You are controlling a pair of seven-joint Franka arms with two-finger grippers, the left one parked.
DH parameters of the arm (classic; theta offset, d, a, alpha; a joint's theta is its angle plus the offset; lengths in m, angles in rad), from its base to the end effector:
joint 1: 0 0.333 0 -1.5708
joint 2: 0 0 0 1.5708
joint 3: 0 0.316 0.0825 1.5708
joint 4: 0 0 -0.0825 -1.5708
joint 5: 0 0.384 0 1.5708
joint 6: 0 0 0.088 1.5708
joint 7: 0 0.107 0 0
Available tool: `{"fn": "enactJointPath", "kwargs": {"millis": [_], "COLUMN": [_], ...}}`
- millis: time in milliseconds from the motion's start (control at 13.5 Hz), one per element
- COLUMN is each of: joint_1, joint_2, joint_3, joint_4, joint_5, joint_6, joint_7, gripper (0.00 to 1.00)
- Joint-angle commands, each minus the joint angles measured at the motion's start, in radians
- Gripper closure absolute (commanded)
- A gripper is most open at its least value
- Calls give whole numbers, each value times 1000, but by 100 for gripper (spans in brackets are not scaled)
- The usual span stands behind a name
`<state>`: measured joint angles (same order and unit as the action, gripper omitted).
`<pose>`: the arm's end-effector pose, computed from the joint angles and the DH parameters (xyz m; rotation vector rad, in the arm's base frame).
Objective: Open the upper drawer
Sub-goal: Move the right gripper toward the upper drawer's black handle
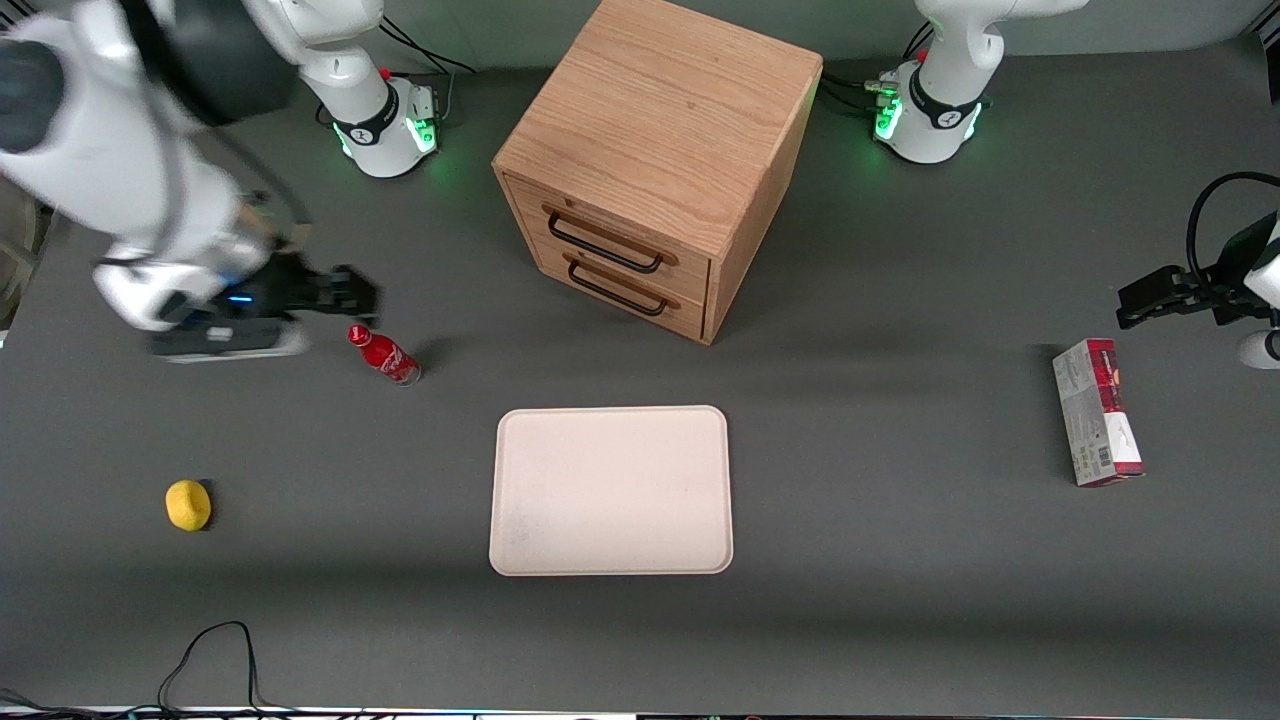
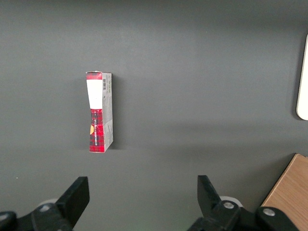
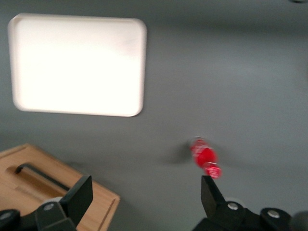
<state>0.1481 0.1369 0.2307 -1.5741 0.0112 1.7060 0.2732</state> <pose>0.5632 0.2164 0.5575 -3.0978 -0.1582 0.0231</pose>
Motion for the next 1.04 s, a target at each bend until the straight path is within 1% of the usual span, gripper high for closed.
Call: {"fn": "enactJointPath", "kwargs": {"millis": [0,74,148,296,370,444,667,963], "joint_1": [-1,-1,-1,2,5,4,11,15], "joint_2": [99,125,136,162,167,167,174,173], "joint_3": [128,166,197,219,235,255,266,297], "joint_4": [103,117,115,111,97,74,13,-105], "joint_5": [12,18,47,197,222,228,230,230], "joint_6": [-25,-28,-32,-58,-59,-59,-26,110], "joint_7": [-139,-210,-277,-360,-396,-428,-489,-493], "gripper": [0,0,0,0,0,0,0,0]}}
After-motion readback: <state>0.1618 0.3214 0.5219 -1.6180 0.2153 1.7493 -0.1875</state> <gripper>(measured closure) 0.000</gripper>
